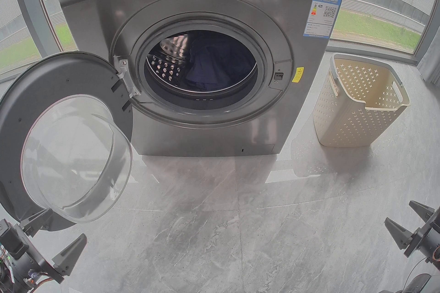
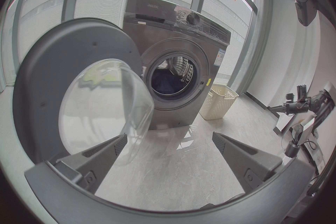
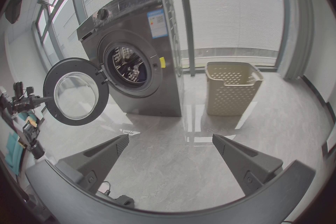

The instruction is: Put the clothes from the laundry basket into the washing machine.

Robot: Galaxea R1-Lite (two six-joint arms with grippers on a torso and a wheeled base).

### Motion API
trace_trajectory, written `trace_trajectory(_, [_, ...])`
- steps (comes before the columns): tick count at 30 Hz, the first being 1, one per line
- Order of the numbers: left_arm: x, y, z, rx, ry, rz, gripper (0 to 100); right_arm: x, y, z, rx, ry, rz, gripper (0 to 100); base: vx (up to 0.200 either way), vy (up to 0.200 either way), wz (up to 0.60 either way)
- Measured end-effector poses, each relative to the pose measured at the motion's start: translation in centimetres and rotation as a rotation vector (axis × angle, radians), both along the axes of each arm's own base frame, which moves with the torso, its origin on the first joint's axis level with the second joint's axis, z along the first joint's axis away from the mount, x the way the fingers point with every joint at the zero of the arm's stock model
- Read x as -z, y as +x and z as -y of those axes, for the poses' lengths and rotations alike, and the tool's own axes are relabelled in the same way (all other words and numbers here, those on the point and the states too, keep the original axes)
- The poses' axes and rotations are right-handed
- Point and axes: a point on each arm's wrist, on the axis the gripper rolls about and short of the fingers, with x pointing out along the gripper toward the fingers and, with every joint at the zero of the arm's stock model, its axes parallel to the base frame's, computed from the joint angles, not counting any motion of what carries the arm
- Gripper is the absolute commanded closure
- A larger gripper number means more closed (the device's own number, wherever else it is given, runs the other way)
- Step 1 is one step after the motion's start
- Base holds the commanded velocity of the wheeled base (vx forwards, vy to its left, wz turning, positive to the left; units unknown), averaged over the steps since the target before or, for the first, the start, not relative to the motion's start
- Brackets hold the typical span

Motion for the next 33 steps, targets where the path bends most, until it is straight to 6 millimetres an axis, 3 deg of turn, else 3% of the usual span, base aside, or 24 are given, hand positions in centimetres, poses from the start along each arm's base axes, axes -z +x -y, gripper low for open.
trace_trajectory(5, [1.1,-1.9,-1.3,-0.07,-0.009,0.008,0,1.0,-2.7,1.1,0.105,0.003,0.041,0,-0.2,0.0,0.0])
trace_trajectory(13, [3.6,-4.6,-2.3,-0.206,-0.001,-0.027,0,3.6,-6.2,1.6,0.205,-0.015,0.064,0,0.0,0.0,0.0])
trace_trajectory(21, [4.1,-5.6,-2.3,-0.371,0.012,0.044,0,4.1,-7.3,1.5,0.242,-0.038,0.155,0,0.0,0.0,0.0])
trace_trajectory(33, [4.9,-6.4,-2.0,-0.379,0.047,0.088,0,4.2,-7.5,1.3,0.19,-0.057,0.195,0,0.0,0.0,0.0])
